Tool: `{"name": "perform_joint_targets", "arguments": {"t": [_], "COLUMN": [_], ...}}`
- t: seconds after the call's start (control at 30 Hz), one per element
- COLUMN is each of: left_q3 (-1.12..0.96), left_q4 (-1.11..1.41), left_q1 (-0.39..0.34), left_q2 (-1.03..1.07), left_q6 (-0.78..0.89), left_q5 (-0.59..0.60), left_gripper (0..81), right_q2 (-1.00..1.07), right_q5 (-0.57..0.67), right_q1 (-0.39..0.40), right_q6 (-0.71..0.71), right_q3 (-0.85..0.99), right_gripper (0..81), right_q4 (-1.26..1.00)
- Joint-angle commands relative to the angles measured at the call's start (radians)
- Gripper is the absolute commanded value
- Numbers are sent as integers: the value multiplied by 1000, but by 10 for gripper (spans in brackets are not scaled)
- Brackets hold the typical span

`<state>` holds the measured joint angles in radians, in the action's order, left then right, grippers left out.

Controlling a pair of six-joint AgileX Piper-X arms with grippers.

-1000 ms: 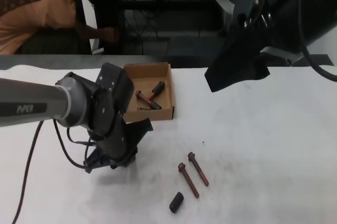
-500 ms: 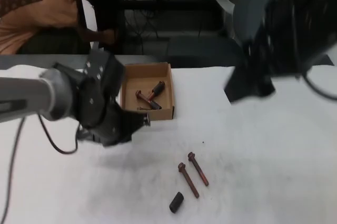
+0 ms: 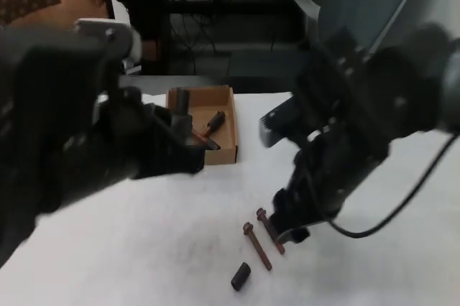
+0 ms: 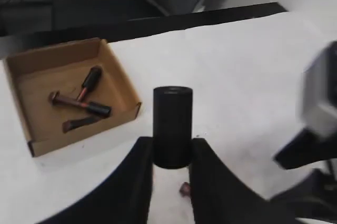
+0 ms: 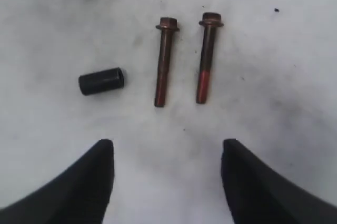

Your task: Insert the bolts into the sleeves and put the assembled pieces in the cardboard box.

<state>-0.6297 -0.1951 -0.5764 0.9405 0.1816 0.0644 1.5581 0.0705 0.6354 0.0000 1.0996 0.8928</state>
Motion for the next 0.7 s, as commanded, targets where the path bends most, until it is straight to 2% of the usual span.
{"name": "perform_joint_targets", "arguments": {"t": [0.0,0.27,0.47,0.67], "left_q3": [61,125,126,126], "left_q4": [60,57,50,25], "left_q1": [-29,-56,-56,-56], "left_q2": [-104,-241,-260,-260], "left_q6": [-6,66,66,66], "left_q5": [31,35,58,80], "left_gripper": [18,18,18,18], "right_q2": [66,218,273,327], "right_q5": [26,40,-54,-70], "right_q1": [1,1,-6,-48], "right_q6": [0,-9,-48,-54], "right_q3": [6,41,110,208], "right_gripper": [515,514,514,508], "right_q4": [-60,-121,-147,-131]}}
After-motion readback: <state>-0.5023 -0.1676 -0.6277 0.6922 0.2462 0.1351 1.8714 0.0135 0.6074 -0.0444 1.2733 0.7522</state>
